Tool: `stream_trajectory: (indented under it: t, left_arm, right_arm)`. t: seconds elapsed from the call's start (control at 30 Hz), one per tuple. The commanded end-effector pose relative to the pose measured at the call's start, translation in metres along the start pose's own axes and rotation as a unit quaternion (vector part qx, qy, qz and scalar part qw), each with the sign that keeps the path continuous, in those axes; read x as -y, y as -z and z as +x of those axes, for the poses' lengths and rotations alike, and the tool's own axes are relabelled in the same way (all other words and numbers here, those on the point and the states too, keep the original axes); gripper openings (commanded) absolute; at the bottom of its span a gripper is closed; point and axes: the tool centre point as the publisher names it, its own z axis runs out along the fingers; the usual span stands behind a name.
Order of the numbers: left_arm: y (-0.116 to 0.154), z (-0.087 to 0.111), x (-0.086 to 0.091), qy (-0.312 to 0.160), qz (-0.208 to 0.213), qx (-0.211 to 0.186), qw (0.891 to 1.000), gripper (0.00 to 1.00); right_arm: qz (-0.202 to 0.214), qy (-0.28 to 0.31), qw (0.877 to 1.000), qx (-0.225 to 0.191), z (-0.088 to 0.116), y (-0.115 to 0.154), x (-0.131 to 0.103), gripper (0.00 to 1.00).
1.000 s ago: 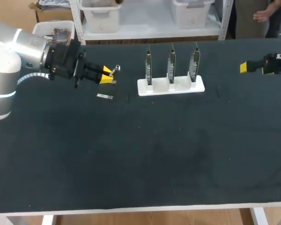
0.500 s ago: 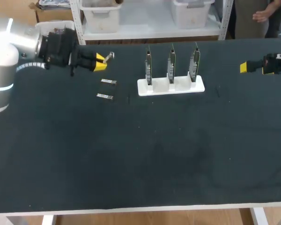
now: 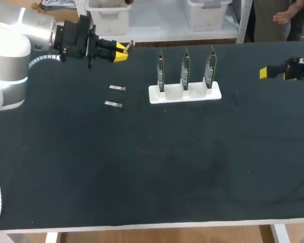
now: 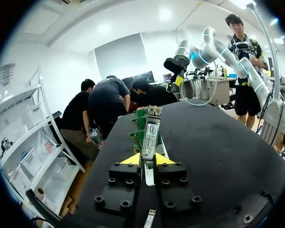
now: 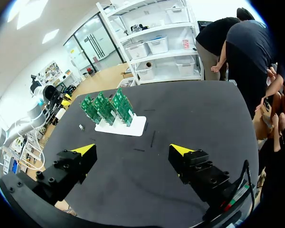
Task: Pick up the optical module with the left hand, and insert it into the network port with the right hand.
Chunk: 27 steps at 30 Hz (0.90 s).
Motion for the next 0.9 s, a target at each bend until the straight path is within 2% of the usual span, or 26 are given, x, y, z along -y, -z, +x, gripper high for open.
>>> stream_trajectory:
  t: [0.03,0.2,0.9]
  left_arm:
    - [-0.0009,0.0034,0.0028,0.005,-0.004,-0.003,1.0,0.0]
    - [-0.0055,0.0018,0.0067,0.018,-0.002,-0.022,1.0,0.0]
    - [-0.0066,0.0018,0.0073,0.019,0.004,-0.021,1.0,0.0]
  right_arm:
    - [0.0,0.0,1.0,0.0,0.0,0.0,0.0,1.0]
    - [0.0,0.0,1.0,0.0,0.0,0.0,0.0,1.0]
    - [0.0,0.0,1.0,0.0,0.0,0.0,0.0,1.0]
